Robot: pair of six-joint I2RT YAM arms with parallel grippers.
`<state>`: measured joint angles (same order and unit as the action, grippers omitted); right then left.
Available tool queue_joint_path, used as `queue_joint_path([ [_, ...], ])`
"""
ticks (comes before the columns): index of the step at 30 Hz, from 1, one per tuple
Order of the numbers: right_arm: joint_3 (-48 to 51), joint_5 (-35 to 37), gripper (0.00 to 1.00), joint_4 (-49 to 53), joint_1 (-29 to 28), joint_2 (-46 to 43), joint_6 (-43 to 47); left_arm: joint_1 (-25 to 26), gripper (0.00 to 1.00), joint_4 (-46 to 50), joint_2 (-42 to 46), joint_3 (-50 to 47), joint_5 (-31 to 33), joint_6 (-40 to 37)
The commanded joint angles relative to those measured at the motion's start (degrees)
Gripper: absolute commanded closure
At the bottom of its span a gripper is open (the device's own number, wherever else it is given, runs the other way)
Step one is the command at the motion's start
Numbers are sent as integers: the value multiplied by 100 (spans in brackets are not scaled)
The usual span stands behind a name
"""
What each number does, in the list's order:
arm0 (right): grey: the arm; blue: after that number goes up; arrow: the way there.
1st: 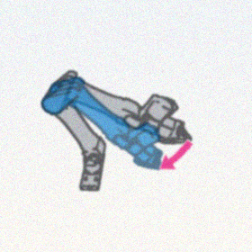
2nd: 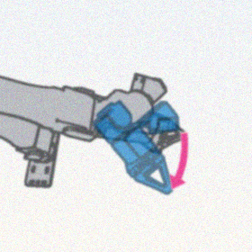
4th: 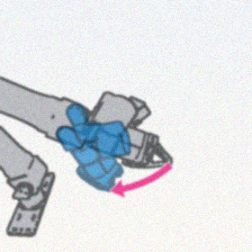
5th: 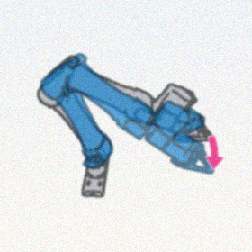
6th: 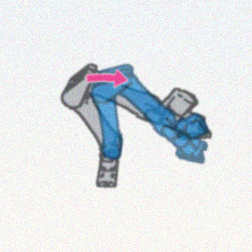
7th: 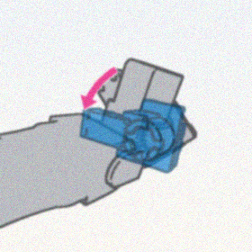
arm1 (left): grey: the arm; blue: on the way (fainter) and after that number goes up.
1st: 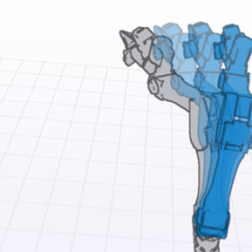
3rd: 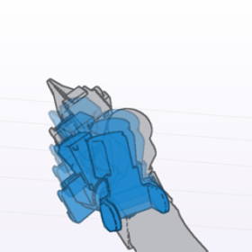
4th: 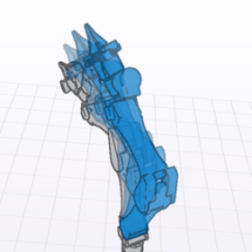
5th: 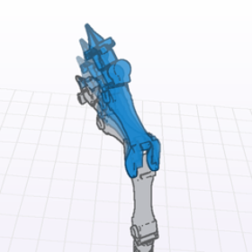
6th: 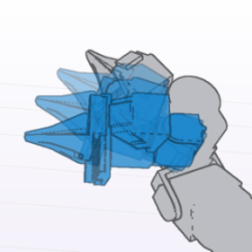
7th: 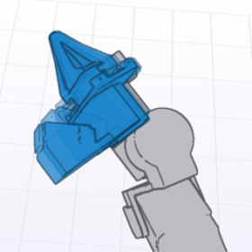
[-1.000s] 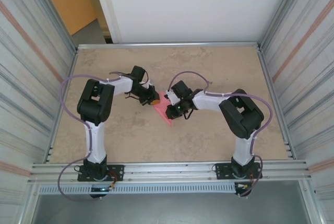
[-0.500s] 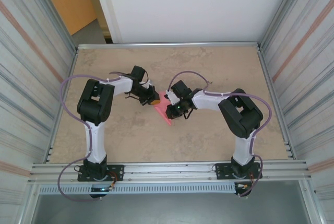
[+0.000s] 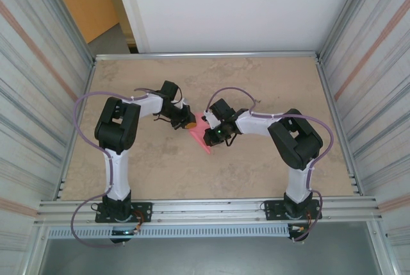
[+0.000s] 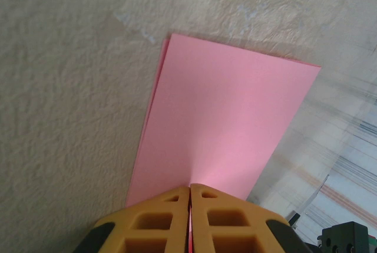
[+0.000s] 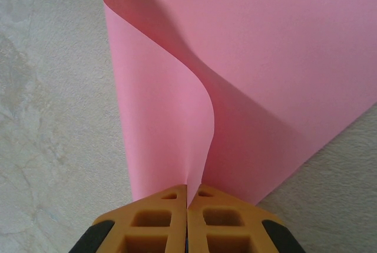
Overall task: Fold a paper plane with a square sheet of paper (pick it up from the middle)
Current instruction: Third fold the triangle at the center of the table.
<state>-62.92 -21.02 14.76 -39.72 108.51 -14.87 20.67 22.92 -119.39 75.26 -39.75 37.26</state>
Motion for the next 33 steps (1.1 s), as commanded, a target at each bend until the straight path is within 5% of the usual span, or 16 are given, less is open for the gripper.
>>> queue_joint_path([
  [1, -55, 148, 91, 202, 19, -99, -121, 43, 91, 178, -194, -62, 161, -43],
  [22, -28, 279, 91, 352, 18, 71, -130, 54, 91, 174, -102, 143, 91, 30],
  [33, -132, 193, 91, 541, 28, 227, -146, 49, 81, -663, 1241, -582, 342, 615],
])
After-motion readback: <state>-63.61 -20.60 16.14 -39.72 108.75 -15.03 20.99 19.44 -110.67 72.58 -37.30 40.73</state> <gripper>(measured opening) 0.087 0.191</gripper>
